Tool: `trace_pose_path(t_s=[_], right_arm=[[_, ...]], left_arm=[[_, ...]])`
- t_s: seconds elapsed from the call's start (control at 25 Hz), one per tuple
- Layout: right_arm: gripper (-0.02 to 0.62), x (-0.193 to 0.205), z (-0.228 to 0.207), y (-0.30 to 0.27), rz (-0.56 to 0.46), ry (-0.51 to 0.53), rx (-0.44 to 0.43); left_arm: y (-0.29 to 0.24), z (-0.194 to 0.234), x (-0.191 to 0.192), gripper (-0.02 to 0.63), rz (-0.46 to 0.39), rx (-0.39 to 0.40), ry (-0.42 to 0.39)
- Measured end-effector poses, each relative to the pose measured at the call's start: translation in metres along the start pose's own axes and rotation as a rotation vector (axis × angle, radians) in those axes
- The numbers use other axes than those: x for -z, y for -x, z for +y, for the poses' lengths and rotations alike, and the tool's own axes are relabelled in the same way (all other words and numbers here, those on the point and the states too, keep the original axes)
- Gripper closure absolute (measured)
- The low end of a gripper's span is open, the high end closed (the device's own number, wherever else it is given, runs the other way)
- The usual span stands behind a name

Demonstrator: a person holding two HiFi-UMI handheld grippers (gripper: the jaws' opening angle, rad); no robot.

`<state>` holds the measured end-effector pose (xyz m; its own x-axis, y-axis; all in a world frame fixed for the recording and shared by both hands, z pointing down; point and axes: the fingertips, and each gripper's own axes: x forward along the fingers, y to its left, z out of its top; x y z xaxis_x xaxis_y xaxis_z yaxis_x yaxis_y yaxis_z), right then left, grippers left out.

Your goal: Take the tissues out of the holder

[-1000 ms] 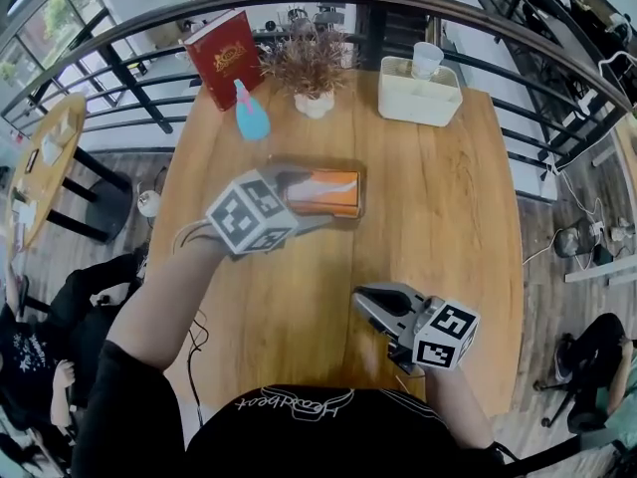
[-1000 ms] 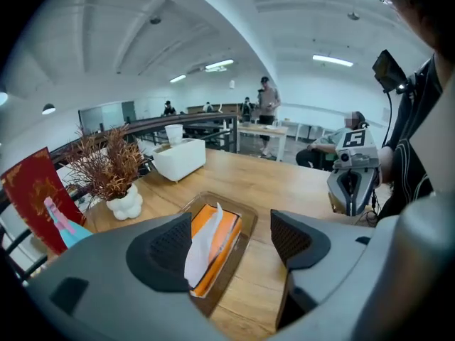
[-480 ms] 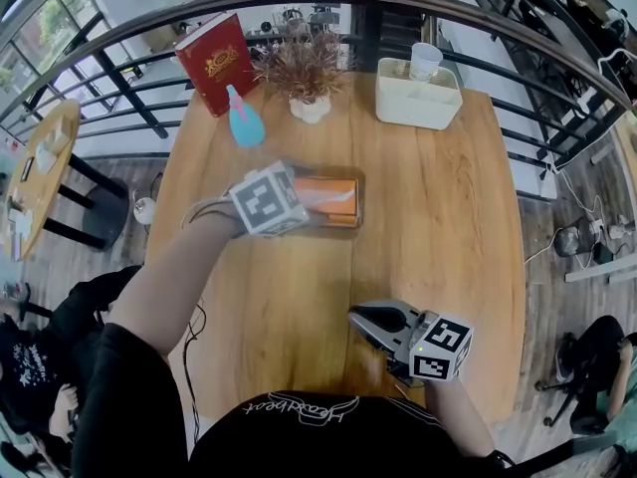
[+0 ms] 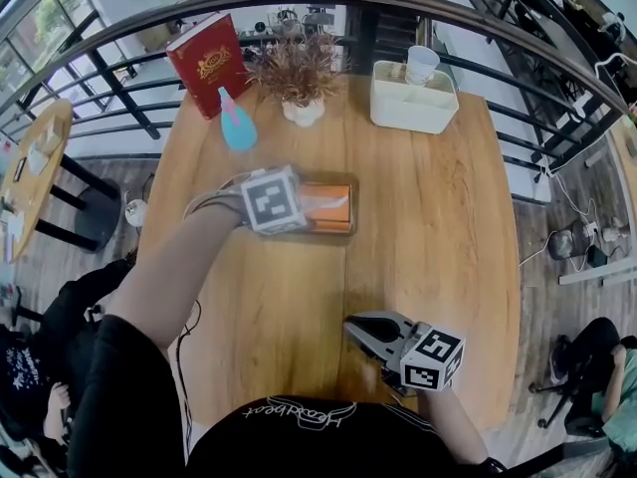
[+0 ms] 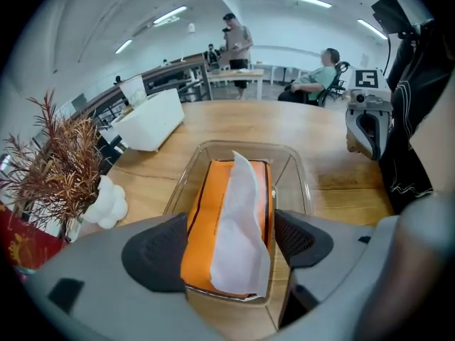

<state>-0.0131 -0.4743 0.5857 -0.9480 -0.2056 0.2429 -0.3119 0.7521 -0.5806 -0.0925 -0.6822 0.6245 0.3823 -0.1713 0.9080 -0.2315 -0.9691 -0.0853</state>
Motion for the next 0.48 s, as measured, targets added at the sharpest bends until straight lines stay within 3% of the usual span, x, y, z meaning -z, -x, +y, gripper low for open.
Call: trace_pose_path(t_s=[0.48], right_arm=[[0.577, -0.013, -0.017, -0.018, 0.005, 0.019, 0.022]], left_arm=[[-0.013, 0.004, -0.003, 0.252, -0.020, -0.020, -0.017]])
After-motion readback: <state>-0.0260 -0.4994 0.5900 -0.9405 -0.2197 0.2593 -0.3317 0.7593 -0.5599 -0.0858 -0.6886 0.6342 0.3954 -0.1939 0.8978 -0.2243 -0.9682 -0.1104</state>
